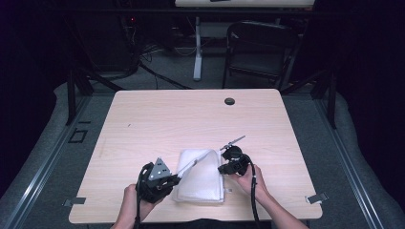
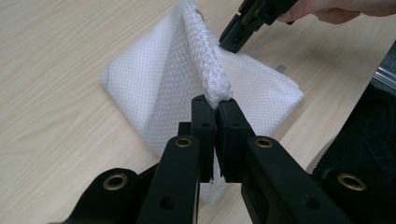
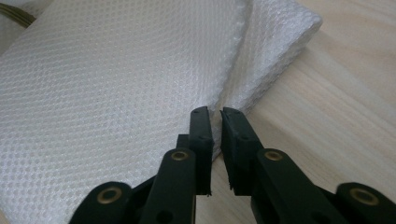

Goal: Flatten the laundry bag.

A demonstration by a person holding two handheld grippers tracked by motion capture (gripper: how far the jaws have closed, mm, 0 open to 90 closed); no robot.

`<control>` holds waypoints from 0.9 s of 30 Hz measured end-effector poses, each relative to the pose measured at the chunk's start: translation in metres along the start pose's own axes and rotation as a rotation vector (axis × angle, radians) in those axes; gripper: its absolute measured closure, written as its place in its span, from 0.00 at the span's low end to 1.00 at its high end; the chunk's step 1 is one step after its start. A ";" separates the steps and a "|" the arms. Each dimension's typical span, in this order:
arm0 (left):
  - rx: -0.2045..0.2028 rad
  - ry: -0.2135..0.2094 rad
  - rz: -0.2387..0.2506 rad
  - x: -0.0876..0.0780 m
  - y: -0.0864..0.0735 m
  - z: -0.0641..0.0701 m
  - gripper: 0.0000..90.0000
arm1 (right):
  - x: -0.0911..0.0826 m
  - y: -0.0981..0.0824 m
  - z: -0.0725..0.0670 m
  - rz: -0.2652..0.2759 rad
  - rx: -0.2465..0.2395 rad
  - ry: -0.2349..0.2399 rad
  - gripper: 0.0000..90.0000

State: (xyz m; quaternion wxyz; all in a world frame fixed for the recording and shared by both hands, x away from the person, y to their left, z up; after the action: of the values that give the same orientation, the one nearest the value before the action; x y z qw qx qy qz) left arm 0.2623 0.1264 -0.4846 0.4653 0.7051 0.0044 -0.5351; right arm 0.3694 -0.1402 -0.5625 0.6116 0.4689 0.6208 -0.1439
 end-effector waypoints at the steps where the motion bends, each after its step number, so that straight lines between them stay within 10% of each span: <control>1: -0.012 0.005 0.003 0.000 0.000 -0.001 0.97 | -0.001 0.000 0.001 0.004 -0.007 -0.009 0.85; 10: -0.046 -0.011 -0.001 0.000 -0.002 -0.006 0.97 | -0.017 0.005 -0.003 0.124 -0.035 -0.077 0.88; 19: -0.091 0.029 -0.021 -0.004 -0.009 -0.016 0.97 | -0.006 0.009 -0.006 0.070 -0.050 -0.047 0.67; 27: -0.124 0.053 -0.050 -0.006 -0.018 -0.029 0.97 | -0.013 0.010 -0.004 0.109 -0.049 -0.054 0.71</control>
State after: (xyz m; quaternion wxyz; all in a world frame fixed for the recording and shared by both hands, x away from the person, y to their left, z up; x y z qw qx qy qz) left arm 0.2723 0.1591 -0.4920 0.4941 0.6886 0.0675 -0.5265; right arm 0.3718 -0.1370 -0.5464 0.6463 0.4830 0.5809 -0.1078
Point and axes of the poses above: each handheld gripper's, and its own axes: x roughly forward along the jaws, y roughly out of its top, z roughly to its right, the point moved 1 cm from there along x, roughly forward along the jaws, and after that the axes turned 5 degrees about -z, right-handed, at the moved point
